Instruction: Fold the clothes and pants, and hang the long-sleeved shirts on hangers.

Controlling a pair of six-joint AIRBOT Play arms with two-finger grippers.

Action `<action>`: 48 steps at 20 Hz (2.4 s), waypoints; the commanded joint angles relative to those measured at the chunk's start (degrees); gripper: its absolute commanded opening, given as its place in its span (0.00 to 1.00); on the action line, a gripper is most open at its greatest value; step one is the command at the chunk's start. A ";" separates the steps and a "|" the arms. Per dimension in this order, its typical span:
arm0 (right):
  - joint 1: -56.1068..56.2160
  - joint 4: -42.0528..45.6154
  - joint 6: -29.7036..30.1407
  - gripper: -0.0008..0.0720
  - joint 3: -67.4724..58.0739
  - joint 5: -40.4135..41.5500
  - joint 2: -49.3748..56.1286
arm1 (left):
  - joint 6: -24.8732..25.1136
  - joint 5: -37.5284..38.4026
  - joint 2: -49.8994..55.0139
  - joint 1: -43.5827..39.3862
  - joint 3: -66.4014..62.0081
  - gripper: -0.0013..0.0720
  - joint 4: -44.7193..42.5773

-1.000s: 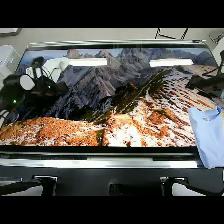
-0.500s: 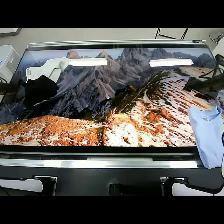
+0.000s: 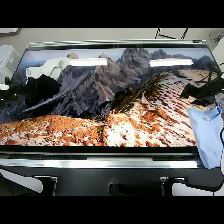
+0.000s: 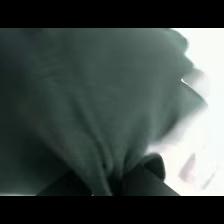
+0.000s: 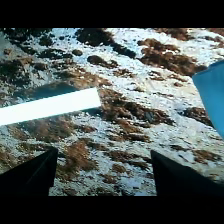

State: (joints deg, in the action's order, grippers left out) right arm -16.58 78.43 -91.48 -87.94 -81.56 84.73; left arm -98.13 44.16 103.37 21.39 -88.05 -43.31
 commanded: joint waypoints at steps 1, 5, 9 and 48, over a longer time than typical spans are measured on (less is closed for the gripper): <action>0.04 0.02 0.92 0.93 -0.07 -2.56 -1.53 | 19.02 1.99 -9.05 -2.62 -0.55 0.05 11.61; 0.07 -0.61 0.87 0.93 -0.07 -2.40 -6.99 | 26.62 5.68 -31.36 -12.81 -0.52 0.05 11.56; 0.04 -1.70 0.92 0.93 -0.07 -2.34 -14.75 | 26.56 3.98 -44.24 -32.09 -0.52 0.05 10.14; 19.76 -36.76 6.51 0.98 9.40 7.63 18.58 | 13.60 4.55 -29.70 -46.12 54.07 0.68 4.81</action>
State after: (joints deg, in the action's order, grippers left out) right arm 1.63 44.53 -85.06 -78.61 -76.42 101.10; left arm -84.40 54.63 72.66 -21.17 -35.35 -42.02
